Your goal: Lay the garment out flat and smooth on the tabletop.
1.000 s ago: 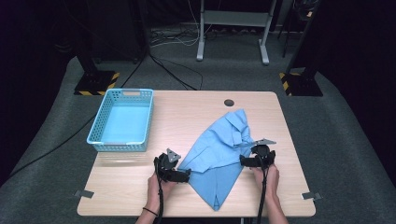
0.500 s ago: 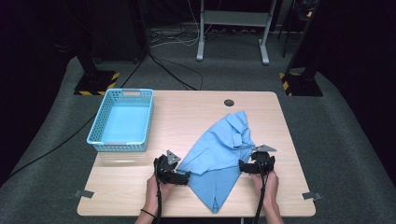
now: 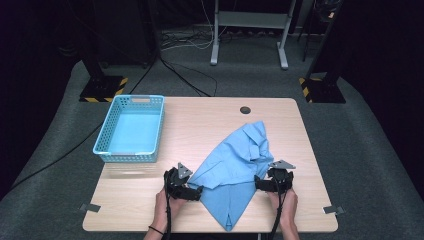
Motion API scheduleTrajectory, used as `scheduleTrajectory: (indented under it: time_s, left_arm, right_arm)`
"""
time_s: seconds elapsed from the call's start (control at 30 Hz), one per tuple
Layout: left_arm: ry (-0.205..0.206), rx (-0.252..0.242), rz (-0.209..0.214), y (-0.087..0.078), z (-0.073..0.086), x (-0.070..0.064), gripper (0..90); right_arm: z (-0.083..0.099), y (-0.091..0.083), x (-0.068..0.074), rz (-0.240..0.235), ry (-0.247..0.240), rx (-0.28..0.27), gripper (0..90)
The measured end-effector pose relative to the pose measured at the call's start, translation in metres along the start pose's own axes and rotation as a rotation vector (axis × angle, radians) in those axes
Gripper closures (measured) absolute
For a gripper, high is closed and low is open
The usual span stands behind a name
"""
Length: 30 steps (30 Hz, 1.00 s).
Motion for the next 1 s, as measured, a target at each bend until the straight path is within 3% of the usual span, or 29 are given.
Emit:
scheduleTrajectory:
  time_s: [0.27,0.47,0.77,1.0]
  left_arm:
    - [0.001,0.000,0.004,0.000,0.000,0.000,0.3]
    - [0.002,0.001,0.006,0.000,0.000,0.000,0.1]
    - [-0.001,-0.029,0.025,-0.002,-0.001,-0.001,0.1]
    - [0.041,-0.050,0.035,-0.006,-0.013,-0.008,0.1]
  right_arm:
    - [0.001,0.001,-0.001,-0.040,-0.027,-0.021,7.2]
    - [-0.001,0.004,-0.004,-0.022,-0.016,-0.001,0.4]
    - [-0.003,0.006,-0.006,-0.025,-0.016,0.002,0.0]
    - [-0.003,0.006,-0.006,-0.025,-0.017,0.002,0.0]
Point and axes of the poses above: each handheld gripper's, and its own axes: y roughly forward along the jaws, z roughly out of its underside, x roughly to its left, the point moved 3 cm from there along y, roughly forward along the jaws, and after that the axes turned 6 degrees about x, right-handed, at the moved point
